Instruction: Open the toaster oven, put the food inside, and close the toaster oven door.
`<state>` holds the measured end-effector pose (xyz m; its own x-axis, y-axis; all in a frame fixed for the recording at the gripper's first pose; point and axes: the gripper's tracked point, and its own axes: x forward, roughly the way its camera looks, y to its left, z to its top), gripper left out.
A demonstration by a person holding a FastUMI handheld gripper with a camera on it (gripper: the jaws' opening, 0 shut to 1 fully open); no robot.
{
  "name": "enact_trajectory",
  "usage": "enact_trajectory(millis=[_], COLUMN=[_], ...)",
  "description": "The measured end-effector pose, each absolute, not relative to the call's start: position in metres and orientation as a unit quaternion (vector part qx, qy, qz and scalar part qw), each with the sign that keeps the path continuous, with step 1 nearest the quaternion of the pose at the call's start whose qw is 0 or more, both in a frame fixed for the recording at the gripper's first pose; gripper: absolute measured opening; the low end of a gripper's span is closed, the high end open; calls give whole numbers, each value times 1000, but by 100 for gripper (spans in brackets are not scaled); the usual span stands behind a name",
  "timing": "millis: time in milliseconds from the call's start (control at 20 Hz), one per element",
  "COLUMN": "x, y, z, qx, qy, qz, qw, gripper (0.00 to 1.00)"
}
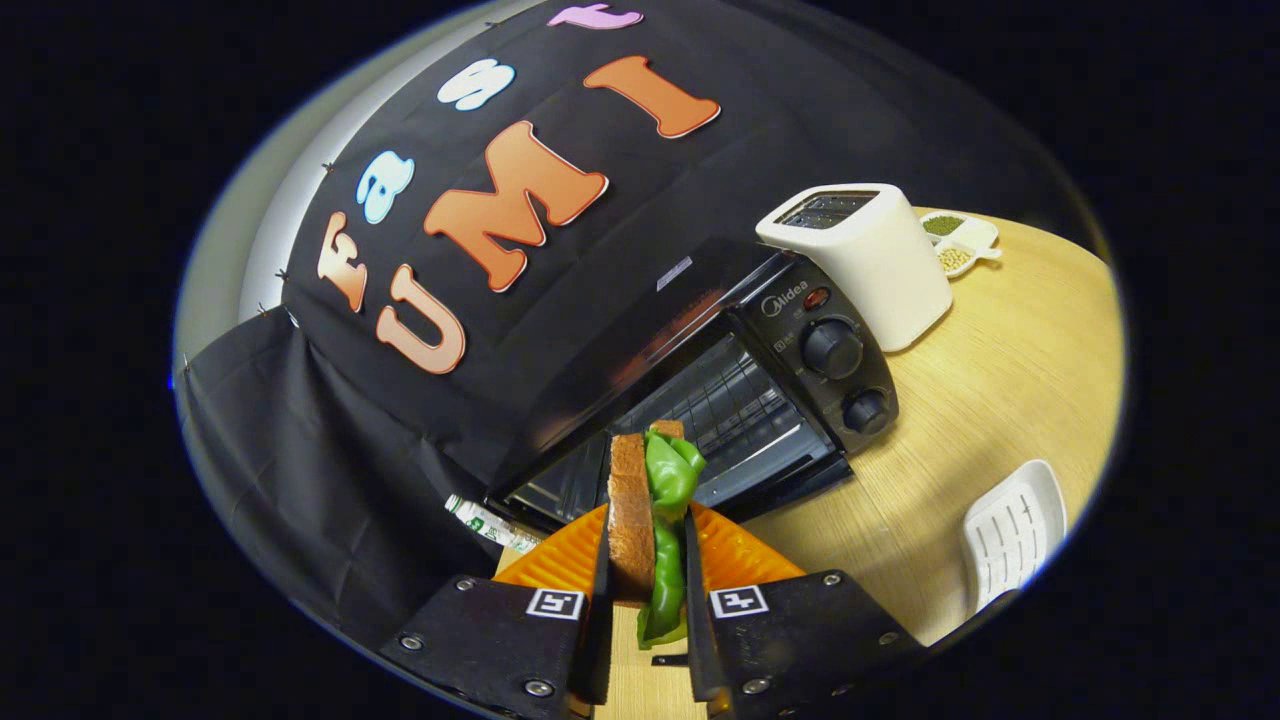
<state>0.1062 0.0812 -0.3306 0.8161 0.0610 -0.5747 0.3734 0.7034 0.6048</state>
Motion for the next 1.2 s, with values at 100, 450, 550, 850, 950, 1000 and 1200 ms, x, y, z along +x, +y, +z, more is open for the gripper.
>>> enact_trajectory(millis=[100,450,550,850,950,1000,1200], x=[121,161,172,190,196,199,202], y=[83,90,89,79,77,76,75], z=[-336,-369,-374,-390,-393,-398,-406], qx=[394,448,463,468,468,465,455], qy=[273,245,235,208,197,197,197], qz=[-99,-123,-128,-150,-158,-165,-192], qw=[872,851,845,846,847,847,847], gripper=[32,32,32,32,32,31,36])
